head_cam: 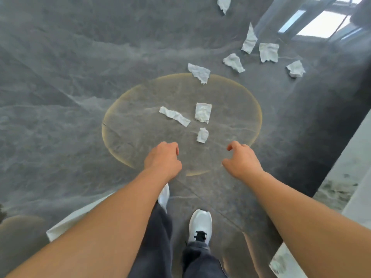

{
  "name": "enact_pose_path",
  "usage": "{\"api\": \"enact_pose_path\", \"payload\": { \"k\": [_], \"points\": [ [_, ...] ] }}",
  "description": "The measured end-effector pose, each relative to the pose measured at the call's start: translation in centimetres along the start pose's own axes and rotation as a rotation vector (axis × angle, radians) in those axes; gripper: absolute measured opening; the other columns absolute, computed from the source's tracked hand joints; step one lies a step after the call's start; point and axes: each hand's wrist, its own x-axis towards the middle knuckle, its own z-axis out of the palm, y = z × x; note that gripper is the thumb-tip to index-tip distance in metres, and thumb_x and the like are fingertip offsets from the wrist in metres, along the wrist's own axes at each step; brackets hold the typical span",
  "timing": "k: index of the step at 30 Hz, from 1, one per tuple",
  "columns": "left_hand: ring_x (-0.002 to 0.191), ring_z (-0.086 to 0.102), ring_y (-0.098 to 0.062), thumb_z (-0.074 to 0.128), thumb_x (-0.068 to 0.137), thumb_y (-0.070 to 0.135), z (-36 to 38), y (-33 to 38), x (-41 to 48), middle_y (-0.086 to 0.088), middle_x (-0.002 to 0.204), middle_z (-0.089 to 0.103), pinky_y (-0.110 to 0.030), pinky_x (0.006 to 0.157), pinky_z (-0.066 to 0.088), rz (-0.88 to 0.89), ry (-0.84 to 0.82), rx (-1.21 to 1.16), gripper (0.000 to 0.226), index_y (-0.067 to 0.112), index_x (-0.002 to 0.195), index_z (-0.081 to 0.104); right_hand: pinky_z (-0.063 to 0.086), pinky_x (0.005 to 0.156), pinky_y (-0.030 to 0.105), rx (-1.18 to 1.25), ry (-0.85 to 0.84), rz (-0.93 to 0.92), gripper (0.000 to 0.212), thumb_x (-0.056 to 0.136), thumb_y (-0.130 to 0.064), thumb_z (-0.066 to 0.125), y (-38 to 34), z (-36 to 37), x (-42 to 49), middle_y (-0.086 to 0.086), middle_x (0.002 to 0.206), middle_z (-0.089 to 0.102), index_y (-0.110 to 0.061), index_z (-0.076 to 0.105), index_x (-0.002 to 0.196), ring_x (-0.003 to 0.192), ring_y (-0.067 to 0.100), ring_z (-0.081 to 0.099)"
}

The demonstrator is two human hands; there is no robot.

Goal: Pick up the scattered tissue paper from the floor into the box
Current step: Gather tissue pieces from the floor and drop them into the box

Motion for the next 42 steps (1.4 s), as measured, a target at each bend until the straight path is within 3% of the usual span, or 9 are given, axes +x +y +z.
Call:
{"api": "enact_pose_path", "payload": {
  "k": [7, 11, 14, 19, 22, 29, 32, 37, 42],
  "points": [
    [0.112, 0.046, -0.036, 0.061, 0.083, 0.022, 2.0, -0.9, 18.4, -0.009, 0.125, 0.042, -0.039, 0.076, 0.042, 0.05, 0.06, 0.128, 0.04, 0.027, 0.121, 0.049, 0.036, 0.075, 0.028, 0.185, -0.033, 0.016, 0.043, 0.082, -0.018, 0.059, -3.8, 7.8, 15.0, 0.012, 0.111, 0.052, -0.019, 0.051, 0.125, 0.1, 0.028, 0.05],
    [0.115, 0.039, -0.042, 0.064, 0.081, 0.027, 6.1, -2.4, 27.0, -0.011, 0.138, 0.032, -0.041, 0.077, 0.043, 0.117, 0.132, 0.197, 0.049, 0.031, 0.126, 0.046, 0.044, 0.084, 0.042, 0.127, 0.057, 0.041, 0.058, 0.082, -0.017, 0.057, -3.8, 13.7, 21.1, 0.013, 0.139, 0.034, -0.031, 0.041, 0.135, 0.115, 0.038, 0.04],
    [0.116, 0.035, -0.04, 0.063, 0.08, 0.026, 9.1, -4.0, 29.3, -0.011, 0.14, 0.029, -0.042, 0.075, 0.045, 0.176, 0.144, 0.327, 0.046, 0.03, 0.122, 0.047, 0.042, 0.073, 0.042, -0.017, 0.07, 0.007, 0.053, 0.08, -0.011, 0.06, -2.8, 16.8, 22.7, 0.01, 0.146, 0.023, -0.031, 0.045, 0.127, 0.116, 0.041, 0.034],
    [0.103, 0.041, -0.031, 0.053, 0.089, 0.009, 11.4, -6.7, 28.8, -0.012, 0.111, 0.042, -0.044, 0.072, 0.049, 0.3, 0.107, 0.27, 0.009, 0.009, 0.098, 0.055, 0.035, 0.058, 0.034, -0.01, 0.14, -0.101, 0.018, 0.083, 0.001, 0.048, -1.2, 18.6, 23.6, 0.008, 0.104, 0.038, -0.011, 0.05, 0.097, 0.088, 0.033, 0.041],
    [0.096, 0.045, -0.031, 0.05, 0.088, 0.003, 10.7, -7.6, 27.2, -0.013, 0.105, 0.044, -0.048, 0.076, 0.048, 0.265, 0.108, 0.183, 0.005, 0.005, 0.091, 0.053, 0.032, 0.059, 0.033, 0.034, 0.146, -0.181, 0.013, 0.085, 0.001, 0.047, -1.7, 17.7, 23.5, 0.009, 0.094, 0.039, -0.005, 0.054, 0.094, 0.078, 0.033, 0.043],
    [0.088, 0.05, -0.033, 0.047, 0.088, 0.002, 8.5, -9.1, 18.2, -0.014, 0.102, 0.046, -0.043, 0.071, 0.046, -0.018, 0.303, -0.041, 0.011, 0.001, 0.091, 0.058, 0.046, 0.066, 0.04, 0.048, 0.143, -0.424, 0.016, 0.089, -0.001, 0.045, -5.6, 12.8, 17.3, 0.014, 0.101, 0.045, -0.005, 0.057, 0.098, 0.08, 0.035, 0.049],
    [0.085, 0.05, -0.033, 0.048, 0.086, 0.001, 7.9, -9.3, 11.6, -0.016, 0.101, 0.048, -0.043, 0.074, 0.045, -0.083, 0.4, -0.131, 0.012, 0.001, 0.09, 0.059, 0.049, 0.066, 0.042, 0.012, 0.154, -0.562, 0.017, 0.087, -0.001, 0.045, -7.0, 10.7, 11.6, 0.013, 0.101, 0.046, -0.006, 0.057, 0.098, 0.077, 0.036, 0.05],
    [0.079, 0.049, -0.032, 0.05, 0.083, -0.003, 9.0, -10.7, -2.0, -0.017, 0.098, 0.05, -0.039, 0.065, 0.039, -0.274, 0.466, -0.203, 0.011, 0.001, 0.086, 0.06, 0.048, 0.064, 0.04, -0.04, 0.081, -0.731, 0.015, 0.085, -0.001, 0.047, -8.2, 10.9, -0.5, 0.011, 0.097, 0.045, -0.008, 0.057, 0.095, 0.076, 0.034, 0.047],
    [0.088, 0.052, -0.035, 0.05, 0.084, 0.001, 12.9, -14.1, -15.4, -0.014, 0.098, 0.05, -0.04, 0.069, 0.043, -0.478, 0.42, -0.272, 0.009, 0.007, 0.083, 0.058, 0.044, 0.066, 0.037, -0.071, -0.064, -0.739, 0.016, 0.085, -0.003, 0.049, -8.0, 16.0, -10.6, 0.013, 0.101, 0.046, -0.007, 0.058, 0.098, 0.083, 0.036, 0.05]
  ]
}}
